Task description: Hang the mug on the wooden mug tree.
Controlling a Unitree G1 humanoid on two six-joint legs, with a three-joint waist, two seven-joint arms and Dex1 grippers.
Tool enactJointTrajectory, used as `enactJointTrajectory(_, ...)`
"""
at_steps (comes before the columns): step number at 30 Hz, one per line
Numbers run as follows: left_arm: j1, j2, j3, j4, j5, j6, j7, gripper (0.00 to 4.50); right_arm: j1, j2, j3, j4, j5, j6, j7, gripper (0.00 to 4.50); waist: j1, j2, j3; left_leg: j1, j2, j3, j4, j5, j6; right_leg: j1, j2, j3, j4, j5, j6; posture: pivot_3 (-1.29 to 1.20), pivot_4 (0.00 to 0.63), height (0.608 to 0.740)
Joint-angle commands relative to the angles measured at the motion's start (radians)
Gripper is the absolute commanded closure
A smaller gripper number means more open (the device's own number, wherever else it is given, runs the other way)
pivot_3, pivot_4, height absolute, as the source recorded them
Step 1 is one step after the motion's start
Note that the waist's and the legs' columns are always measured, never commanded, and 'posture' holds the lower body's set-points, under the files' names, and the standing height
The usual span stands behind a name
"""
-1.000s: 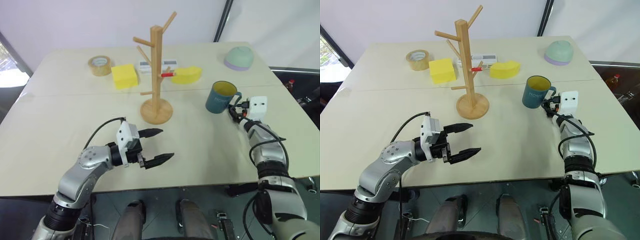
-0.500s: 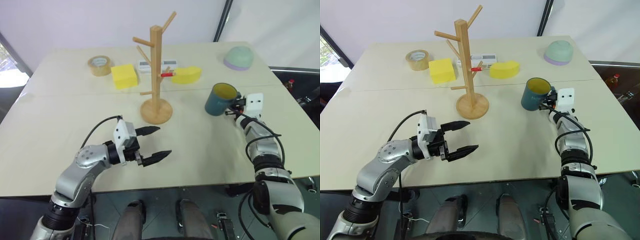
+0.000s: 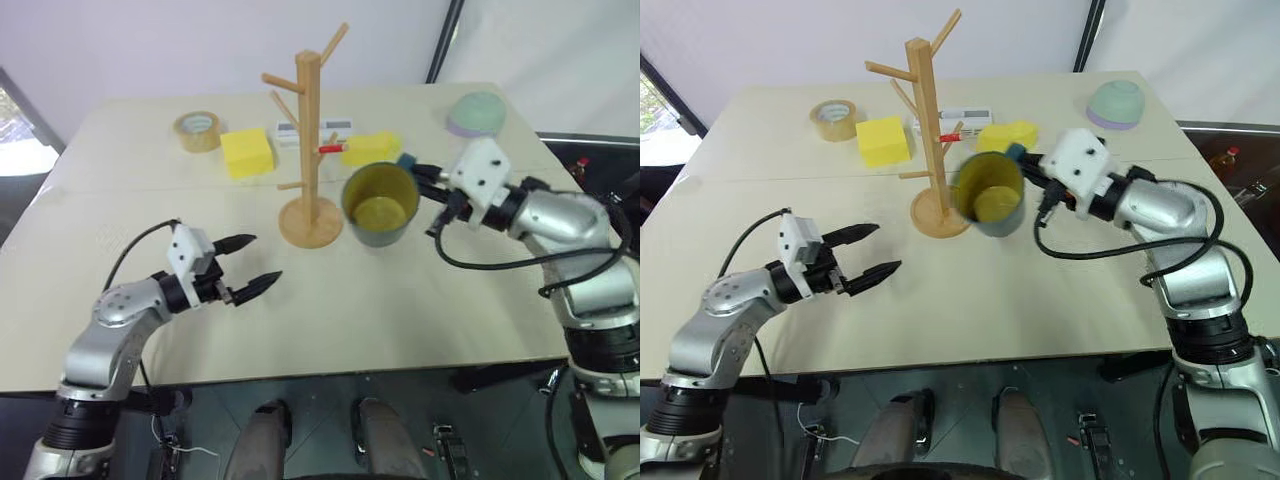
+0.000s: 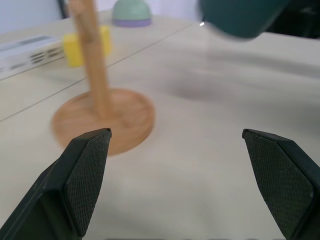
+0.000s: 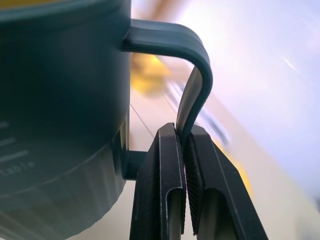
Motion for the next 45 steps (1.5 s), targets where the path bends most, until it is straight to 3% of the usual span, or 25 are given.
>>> enactJointTrajectory(1,-0.036,0.006,0.060,-0.006,-0.042,-0.021,-0.011,0.00,-0.129,-0.013,0.056,-0.072,0.020,0.187,0.023,4.45,0.002,0.000,0.000,-0.001,0.001,0.001,0.000,0.000,0.000,-0.001,-0.003,0.000,0.000,0.000,0.000,0.00,0.150,0.740)
enactJointTrajectory(5,-0.043,0.007,0.096,-0.065,-0.134,0.032,-0.026,0.00,-0.236,-0.010,0.134,-0.049,-0.026,0.302,0.023,4.45,0.002,-0.001,0.000,-0.005,-0.002,0.001,0.000,0.000,0.000,-0.002,-0.008,0.000,-0.004,0.002,-0.004,0.00,0.150,0.740)
enactJointTrajectory(8,-0.030,0.025,0.119,-0.128,-0.203,0.082,-0.035,0.00,-0.298,0.003,0.165,-0.003,-0.045,0.370,0.017,4.45,0.001,-0.002,-0.001,-0.018,-0.004,0.001,0.000,0.000,0.000,-0.015,-0.009,0.000,-0.004,0.003,-0.003,0.00,0.150,0.740)
enactJointTrajectory(11,-0.018,0.043,0.127,-0.166,-0.233,0.116,-0.039,0.00,-0.337,0.017,0.187,0.050,-0.068,0.395,0.013,4.45,0.001,-0.002,0.000,-0.019,-0.006,0.004,-0.001,0.000,0.000,-0.017,-0.008,0.000,-0.004,0.007,0.004,0.00,0.150,0.740)
enactJointTrajectory(34,-0.042,0.038,0.091,-0.193,-0.229,0.139,-0.011,0.00,-0.472,0.193,0.252,0.399,-0.188,0.277,0.033,4.45,-0.004,-0.002,0.000,-0.016,-0.005,0.005,0.002,0.001,0.000,-0.016,-0.004,0.000,0.001,0.006,0.002,0.00,0.150,0.740)
enactJointTrajectory(37,-0.039,0.039,0.091,-0.196,-0.230,0.137,-0.009,0.00,-0.467,0.199,0.246,0.399,-0.198,0.262,0.037,3.51,-0.004,-0.002,0.000,-0.016,-0.005,0.005,0.002,0.001,0.000,-0.016,-0.004,0.000,0.001,0.007,0.004,0.00,0.150,0.740)
enactJointTrajectory(42,-0.041,0.038,0.092,-0.201,-0.232,0.137,-0.001,0.00,-0.451,0.180,0.217,0.360,-0.213,0.259,0.020,1.03,-0.004,-0.002,0.000,-0.016,-0.005,0.005,0.002,0.001,0.000,-0.016,-0.004,0.000,0.002,0.008,0.004,0.00,0.150,0.740)
enactJointTrajectory(45,-0.046,0.037,0.100,-0.200,-0.234,0.135,0.010,0.00,-0.418,0.128,0.168,0.306,-0.212,0.261,0.016,1.03,-0.002,-0.002,0.000,-0.016,-0.005,0.005,0.002,0.001,0.000,-0.016,-0.004,0.000,0.002,0.008,0.004,0.00,0.150,0.740)
